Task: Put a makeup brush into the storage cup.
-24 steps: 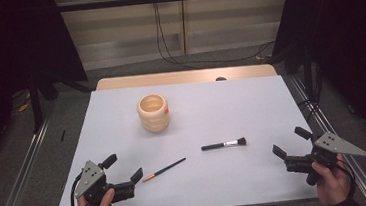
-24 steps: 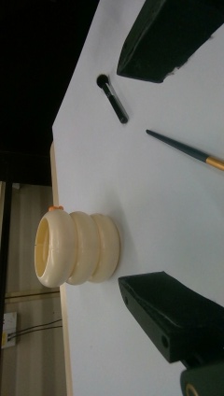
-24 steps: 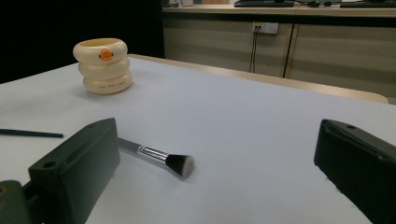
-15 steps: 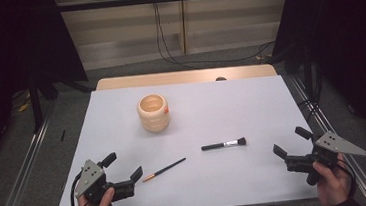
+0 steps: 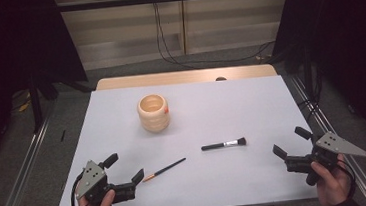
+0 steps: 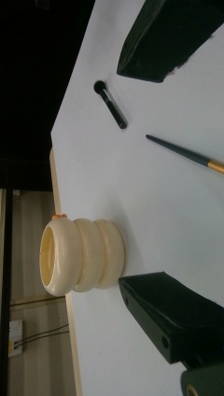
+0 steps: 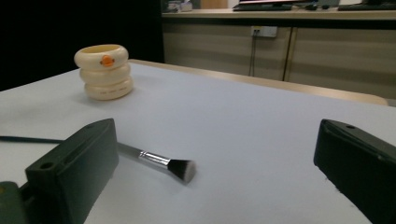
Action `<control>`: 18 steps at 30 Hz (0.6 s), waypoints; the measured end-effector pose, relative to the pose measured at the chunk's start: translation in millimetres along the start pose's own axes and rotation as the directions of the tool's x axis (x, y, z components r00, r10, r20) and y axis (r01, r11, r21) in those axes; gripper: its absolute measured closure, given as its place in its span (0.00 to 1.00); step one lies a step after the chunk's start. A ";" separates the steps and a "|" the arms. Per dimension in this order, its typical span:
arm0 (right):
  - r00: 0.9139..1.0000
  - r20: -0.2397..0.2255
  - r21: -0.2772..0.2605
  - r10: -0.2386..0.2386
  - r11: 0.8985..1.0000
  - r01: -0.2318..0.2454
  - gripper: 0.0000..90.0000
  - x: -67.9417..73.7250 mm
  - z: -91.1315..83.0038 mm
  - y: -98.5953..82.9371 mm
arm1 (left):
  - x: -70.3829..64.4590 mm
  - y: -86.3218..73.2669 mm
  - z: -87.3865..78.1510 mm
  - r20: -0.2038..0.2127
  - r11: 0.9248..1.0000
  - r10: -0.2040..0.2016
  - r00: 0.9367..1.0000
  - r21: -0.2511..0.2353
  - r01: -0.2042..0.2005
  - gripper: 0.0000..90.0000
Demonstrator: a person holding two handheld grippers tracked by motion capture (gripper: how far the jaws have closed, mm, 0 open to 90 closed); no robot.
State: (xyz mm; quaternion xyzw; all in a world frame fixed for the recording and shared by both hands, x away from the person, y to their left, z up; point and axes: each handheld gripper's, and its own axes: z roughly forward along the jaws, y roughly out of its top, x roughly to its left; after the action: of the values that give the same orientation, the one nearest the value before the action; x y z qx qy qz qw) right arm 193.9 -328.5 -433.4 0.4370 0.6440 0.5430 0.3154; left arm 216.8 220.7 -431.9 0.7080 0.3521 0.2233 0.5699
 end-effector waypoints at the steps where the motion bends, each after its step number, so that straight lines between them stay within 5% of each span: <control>1: 1.000 0.002 -0.006 -0.008 1.000 0.008 0.00 -0.1 0.1 0.3 | -1.2 0.6 -0.8 0.006 1.000 0.012 1.000 -0.006 -0.012 0.02; 8: 1.000 0.000 -0.006 0.015 1.000 -0.015 0.00 2.2 2.7 -0.8 | -4.2 5.8 4.3 0.059 1.000 0.010 0.998 -0.001 -0.010 0.02; 18: 1.000 -0.013 -0.025 0.018 1.000 -0.019 0.00 5.6 2.8 -0.3 | -10.5 18.7 15.0 0.079 0.999 0.033 0.996 0.002 -0.033 0.02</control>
State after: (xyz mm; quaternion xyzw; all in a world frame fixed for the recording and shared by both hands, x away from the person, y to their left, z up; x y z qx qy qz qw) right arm 194.0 -322.2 -433.9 0.4356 0.6350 0.5566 0.3118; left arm 225.2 201.2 -416.8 0.7229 0.3182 0.2039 0.5784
